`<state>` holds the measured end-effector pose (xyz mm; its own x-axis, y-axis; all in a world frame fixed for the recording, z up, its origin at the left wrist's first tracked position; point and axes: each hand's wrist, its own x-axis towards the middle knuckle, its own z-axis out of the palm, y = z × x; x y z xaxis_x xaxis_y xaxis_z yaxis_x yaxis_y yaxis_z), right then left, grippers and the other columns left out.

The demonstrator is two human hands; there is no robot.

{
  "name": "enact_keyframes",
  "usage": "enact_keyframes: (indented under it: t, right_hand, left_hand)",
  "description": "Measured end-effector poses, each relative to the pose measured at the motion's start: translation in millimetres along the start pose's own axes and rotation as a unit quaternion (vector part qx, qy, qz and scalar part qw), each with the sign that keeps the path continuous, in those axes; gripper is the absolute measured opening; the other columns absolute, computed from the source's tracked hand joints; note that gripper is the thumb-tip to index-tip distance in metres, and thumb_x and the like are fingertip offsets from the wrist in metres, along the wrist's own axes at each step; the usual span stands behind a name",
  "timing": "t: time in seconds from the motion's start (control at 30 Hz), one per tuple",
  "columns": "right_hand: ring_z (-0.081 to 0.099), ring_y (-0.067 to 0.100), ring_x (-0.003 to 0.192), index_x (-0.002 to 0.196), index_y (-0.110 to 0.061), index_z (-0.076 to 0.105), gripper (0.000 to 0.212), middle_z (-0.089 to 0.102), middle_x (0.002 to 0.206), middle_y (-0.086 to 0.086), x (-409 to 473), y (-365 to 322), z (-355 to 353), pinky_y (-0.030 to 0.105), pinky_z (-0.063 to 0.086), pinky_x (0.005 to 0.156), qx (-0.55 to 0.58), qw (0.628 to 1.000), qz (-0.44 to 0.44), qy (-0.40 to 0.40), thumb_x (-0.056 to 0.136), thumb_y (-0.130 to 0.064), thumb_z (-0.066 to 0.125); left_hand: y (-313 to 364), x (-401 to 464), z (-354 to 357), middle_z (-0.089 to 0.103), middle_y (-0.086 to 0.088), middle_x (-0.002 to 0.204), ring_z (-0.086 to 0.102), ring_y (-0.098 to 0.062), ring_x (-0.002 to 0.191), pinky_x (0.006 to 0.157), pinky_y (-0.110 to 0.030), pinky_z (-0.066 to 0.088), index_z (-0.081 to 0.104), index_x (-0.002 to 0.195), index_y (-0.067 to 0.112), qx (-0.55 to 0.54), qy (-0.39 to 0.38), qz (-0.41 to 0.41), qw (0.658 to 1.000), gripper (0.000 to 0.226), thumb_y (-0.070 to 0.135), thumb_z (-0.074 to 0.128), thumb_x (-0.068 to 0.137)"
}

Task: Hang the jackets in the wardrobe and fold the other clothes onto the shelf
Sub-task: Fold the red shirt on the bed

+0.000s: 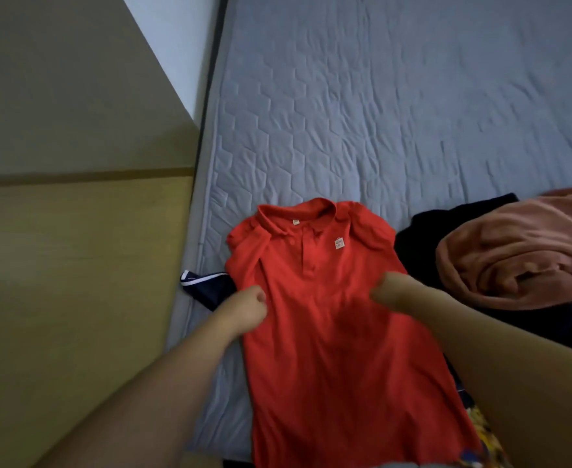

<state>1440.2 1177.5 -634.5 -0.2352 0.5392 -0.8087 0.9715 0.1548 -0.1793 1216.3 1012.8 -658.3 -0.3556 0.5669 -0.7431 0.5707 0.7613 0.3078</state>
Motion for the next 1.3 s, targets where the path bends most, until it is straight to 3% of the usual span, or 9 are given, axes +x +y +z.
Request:
enact_keyframes:
  t: [0.3, 0.47, 0.7, 0.8, 0.9, 0.97, 1.03, 1.13, 1.3]
  right_hand:
    - [0.034, 0.036, 0.134, 0.144, -0.016, 0.033, 0.063, 0.031, 0.148, 0.012, 118.3, -84.3, 47.8, 0.045, 0.032, 0.109, 0.010, 0.984, -0.140, 0.111, 0.085, -0.023, 0.053]
    - [0.005, 0.028, 0.147, 0.151, -0.032, 0.017, 0.073, 0.005, 0.161, -0.004, 181.6, -109.9, 50.7, 0.053, 0.009, 0.116, -0.121, 0.963, -0.164, 0.174, 0.087, -0.028, 0.052]
    - [0.010, 0.023, 0.146, 0.148, -0.023, 0.028, 0.064, 0.008, 0.160, -0.004, 200.1, -151.1, 58.0, 0.056, 0.016, 0.115, -0.093, 0.958, -0.237, 0.134, 0.088, -0.018, 0.050]
    - [0.037, 0.033, 0.132, 0.138, -0.012, 0.047, 0.052, 0.035, 0.148, 0.009, 190.9, -130.5, 33.3, 0.049, 0.034, 0.106, -0.031, 0.929, -0.289, 0.230, 0.087, -0.012, 0.053]
    - [0.050, 0.040, 0.114, 0.124, -0.006, 0.059, 0.047, 0.050, 0.129, 0.016, 181.2, -91.6, 9.2, 0.048, 0.041, 0.098, -0.018, 0.893, -0.307, 0.330, 0.077, -0.004, 0.055]
    - [0.044, 0.041, 0.121, 0.128, -0.006, 0.054, 0.054, 0.045, 0.136, 0.018, 184.2, -57.1, -3.8, 0.048, 0.037, 0.103, 0.002, 0.894, -0.249, 0.372, 0.074, -0.005, 0.055]
    - [0.033, 0.041, 0.133, 0.141, -0.010, 0.039, 0.067, 0.030, 0.148, 0.020, 194.6, -21.5, -16.0, 0.047, 0.029, 0.109, 0.077, 0.927, -0.115, 0.349, 0.077, -0.008, 0.058]
    - [0.037, 0.038, 0.134, 0.151, -0.015, 0.018, 0.089, 0.032, 0.150, 0.018, 209.4, 11.9, -25.5, 0.046, 0.031, 0.107, 0.101, 0.976, 0.012, 0.194, 0.081, -0.031, 0.070]
    - [0.060, 0.037, 0.101, 0.111, -0.009, 0.057, 0.045, 0.064, 0.109, 0.018, 218.8, 22.7, -24.5, 0.038, 0.043, 0.077, 0.025, 0.974, -0.051, 0.221, 0.084, -0.043, 0.064]
  left_hand:
    - [-49.0, 159.8, -11.0, 0.047, -0.017, 0.141, 0.046, -0.033, 0.129, 0.108, -0.041, 0.037, 0.031, 0.148, 0.015, -0.124, 0.194, -0.065, 0.971, 0.078, 0.033, 0.067, 0.081]
    - [-72.5, 184.2, -4.9, 0.065, -0.014, 0.103, 0.062, -0.035, 0.098, 0.082, -0.040, 0.050, 0.057, 0.101, 0.013, -0.046, 0.245, -0.037, 0.968, 0.030, 0.037, 0.059, 0.084]
    - [-128.5, 123.1, -14.4, 0.068, -0.028, 0.099, 0.063, -0.043, 0.094, 0.081, -0.044, 0.051, 0.069, 0.097, -0.004, -0.357, 0.445, -0.281, 0.772, 0.036, 0.027, 0.057, 0.083]
    - [-90.5, 104.1, -18.5, 0.062, -0.019, 0.070, 0.056, -0.036, 0.068, 0.060, -0.032, 0.030, 0.059, 0.067, 0.006, -0.298, 0.571, -0.131, 0.754, 0.026, 0.029, 0.050, 0.075]
    - [-21.5, 106.3, 2.9, 0.049, -0.004, 0.069, 0.043, -0.023, 0.062, 0.060, -0.033, 0.028, 0.041, 0.065, 0.019, -0.191, 0.477, 0.036, 0.857, 0.020, 0.026, 0.054, 0.080]
    - [10.0, 122.1, 25.0, 0.056, -0.007, 0.088, 0.056, -0.028, 0.082, 0.071, -0.036, 0.044, 0.050, 0.074, 0.015, -0.094, 0.233, 0.044, 0.967, 0.022, 0.033, 0.059, 0.083]
    - [29.7, 137.9, 35.2, 0.062, -0.010, 0.106, 0.060, -0.031, 0.102, 0.085, -0.037, 0.049, 0.062, 0.096, 0.011, -0.023, 0.051, 0.004, 0.998, 0.036, 0.044, 0.056, 0.084]
    - [44.5, 155.9, 29.5, 0.058, -0.010, 0.115, 0.056, -0.032, 0.107, 0.087, -0.040, 0.049, 0.059, 0.106, 0.012, 0.023, 0.159, 0.046, 0.986, 0.034, 0.038, 0.052, 0.086]
    - [63.5, 189.2, 16.8, 0.041, -0.007, 0.137, 0.039, -0.032, 0.126, 0.099, -0.048, 0.041, 0.047, 0.133, 0.021, 0.154, 0.300, 0.191, 0.922, 0.059, 0.034, 0.058, 0.076]
